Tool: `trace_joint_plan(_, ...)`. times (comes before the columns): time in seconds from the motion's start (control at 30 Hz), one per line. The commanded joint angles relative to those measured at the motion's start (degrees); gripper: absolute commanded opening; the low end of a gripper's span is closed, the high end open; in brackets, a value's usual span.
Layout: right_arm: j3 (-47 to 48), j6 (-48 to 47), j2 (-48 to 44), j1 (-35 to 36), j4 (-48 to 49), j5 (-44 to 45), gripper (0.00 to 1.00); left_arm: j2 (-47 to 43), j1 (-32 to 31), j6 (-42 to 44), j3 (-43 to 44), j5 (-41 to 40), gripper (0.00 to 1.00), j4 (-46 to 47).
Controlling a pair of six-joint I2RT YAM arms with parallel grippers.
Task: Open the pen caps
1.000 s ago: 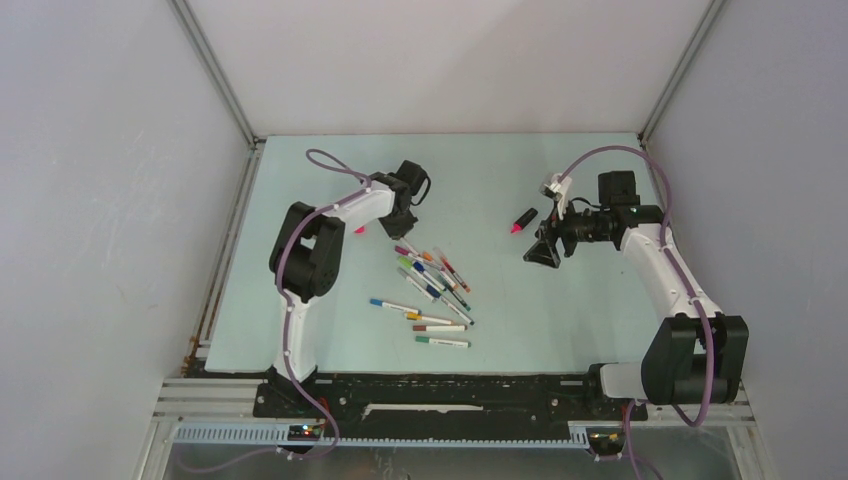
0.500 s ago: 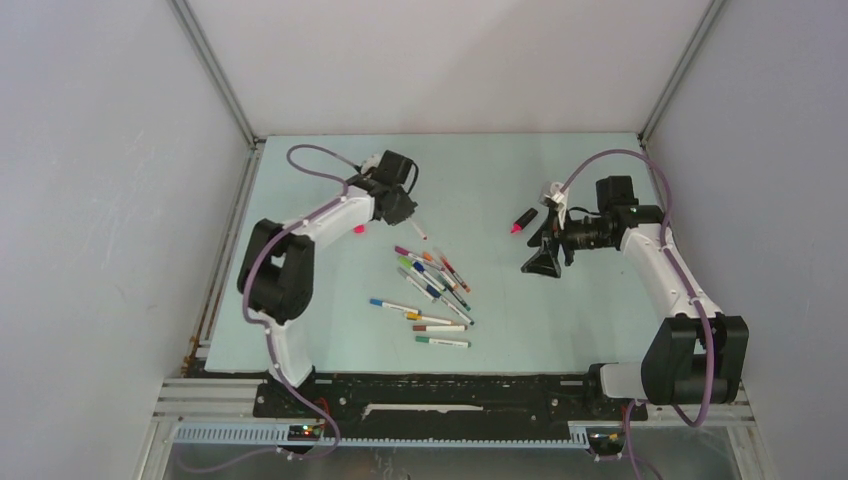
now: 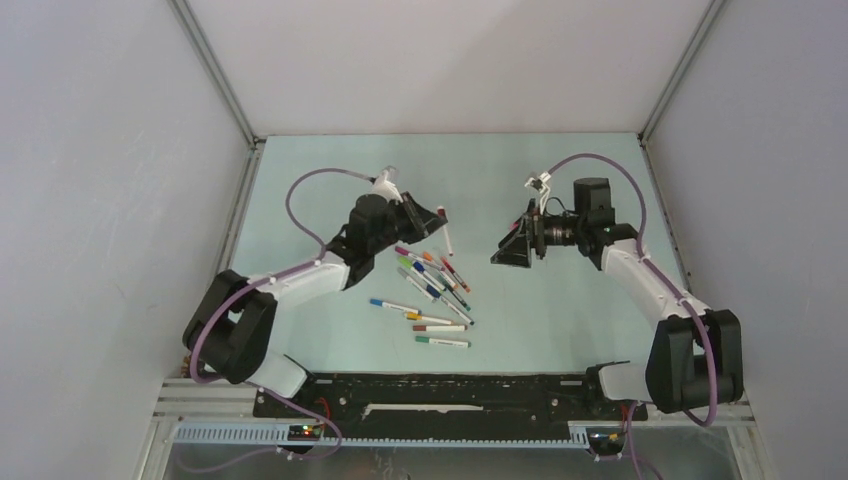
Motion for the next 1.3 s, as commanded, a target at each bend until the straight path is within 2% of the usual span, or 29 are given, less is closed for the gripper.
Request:
trace_joint_plan(0.0,-2.79,27.49,-0.36,4.55,23.20,4.31,0.81,-1.17,-4.15,0.33,-4.18,1.92,0.00,22.60)
trace_joint_plan(0.1,-3.54,30.49,0.92,5.90,26.63,4.03,0.83,0.00,-6.40,-0.52,-4.28,0.00,0.00,26.42)
trace_joint_plan(0.3,-3.54,31.10,2.06,5.97,26.52,6.15,0.84,0.65,-9.16,-0.40,-3.85,-2.50,0.00,27.68)
trace_joint_plan(0.57,-3.58,34.39,3.59,6.58,27.85,6.31,0.73,2.99,-11.24,-0.99,-1.92,-2.52,0.00,29.06)
trace_joint_plan(0.63,-3.54,35.11,4.03,6.88,28.32,5.93,0.63,3.42,-11.60,-1.02,-1.53,-2.38,0.00,29.36)
trace_joint_plan(0.73,-3.54,35.49,4.66,7.35,28.89,5.56,0.41,3.20,-11.89,-0.70,-1.24,-2.38,0.00,29.22)
trace_joint_plan(0.83,-3.55,34.86,4.98,7.58,29.11,5.65,0.12,2.65,-11.97,0.14,-1.19,-2.02,0.02,28.90)
trace_joint_plan(0.87,-3.54,34.61,5.01,7.58,29.11,5.48,0.03,2.43,-11.98,0.65,-1.15,-1.80,0.05,28.47)
trace_joint_plan(0.9,-3.50,34.35,4.93,7.63,29.03,5.36,0.00,1.97,-11.96,1.40,-1.25,-1.81,0.09,27.78)
trace_joint_plan(0.97,-2.84,32.61,4.85,7.57,27.22,4.98,0.00,0.63,-11.84,2.83,-1.80,-1.82,0.21,27.21)
trace_joint_plan(1.1,-2.05,27.18,5.03,7.26,25.17,-0.03,0.00,-3.11,-10.31,4.86,-4.48,-0.39,0.52,27.97)
trace_joint_plan(1.2,-1.85,20.45,5.20,6.91,24.46,-8.55,0.00,-5.74,-7.42,4.33,-7.48,4.82,0.72,32.62)
trace_joint_plan(1.27,-0.74,15.03,4.96,6.82,20.71,-12.00,0.00,-6.67,-5.09,2.95,-8.84,10.01,0.82,36.49)
